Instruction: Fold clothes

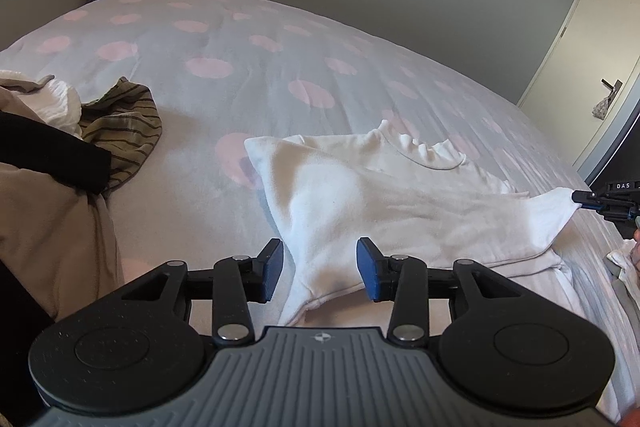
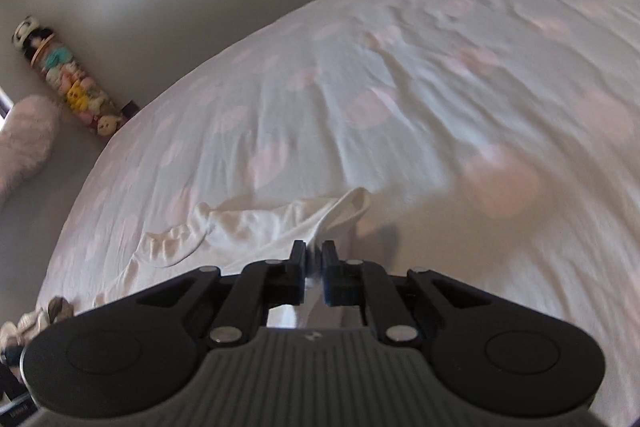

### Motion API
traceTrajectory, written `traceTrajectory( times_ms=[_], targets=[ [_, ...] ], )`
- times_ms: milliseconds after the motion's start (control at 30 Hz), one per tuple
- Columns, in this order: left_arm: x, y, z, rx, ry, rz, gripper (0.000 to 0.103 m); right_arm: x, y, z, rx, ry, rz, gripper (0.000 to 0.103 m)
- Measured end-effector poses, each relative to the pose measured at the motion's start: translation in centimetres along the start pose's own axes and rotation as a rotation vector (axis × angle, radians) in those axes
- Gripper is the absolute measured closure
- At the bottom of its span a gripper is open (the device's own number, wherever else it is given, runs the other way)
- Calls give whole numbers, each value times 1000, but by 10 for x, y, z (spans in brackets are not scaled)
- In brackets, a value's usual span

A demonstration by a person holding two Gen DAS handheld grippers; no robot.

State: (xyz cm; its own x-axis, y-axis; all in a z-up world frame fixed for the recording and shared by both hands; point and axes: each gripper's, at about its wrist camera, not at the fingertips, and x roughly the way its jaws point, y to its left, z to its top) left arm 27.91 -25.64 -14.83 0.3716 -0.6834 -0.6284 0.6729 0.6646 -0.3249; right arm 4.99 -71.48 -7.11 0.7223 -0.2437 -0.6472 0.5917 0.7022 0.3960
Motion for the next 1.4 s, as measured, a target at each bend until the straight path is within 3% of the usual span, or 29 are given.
traceTrajectory(
  times_ms=[233,433,500,600,733,933,1033,1267,1300,1333,1400],
  targets=[
    [-10,9,4,-37,-32,-16,64,19,78,-21,-244,58,24,94],
    [-13,17,6,-75,-45,-23,63,61,86,-64,-270,189,-4,93],
    [-13,19,7,-81,-45,-28,63,66,84,-72,-261,215,13,86],
    [-11,20,6,-83,-37,-32,59,57,84,-72,-254,202,36,74],
    [-7,17,4,-69,-18,-36,59,41,82,-63,-240,153,57,75],
    [-4,11,1,-40,4,-28,59,48,65,-32,-194,62,-54,74],
    [-1,11,-1,-32,15,-18,59,63,51,-18,-149,68,-84,73],
    [10,12,-4,-5,44,4,59,94,30,-15,-56,98,-51,73],
    [11,12,-4,-1,47,7,59,96,29,-16,-59,91,-52,81],
    [12,12,-4,3,50,9,59,97,28,-17,-61,84,-54,98],
    [15,12,-5,9,56,14,59,95,26,-17,-78,44,-116,103]
  ],
)
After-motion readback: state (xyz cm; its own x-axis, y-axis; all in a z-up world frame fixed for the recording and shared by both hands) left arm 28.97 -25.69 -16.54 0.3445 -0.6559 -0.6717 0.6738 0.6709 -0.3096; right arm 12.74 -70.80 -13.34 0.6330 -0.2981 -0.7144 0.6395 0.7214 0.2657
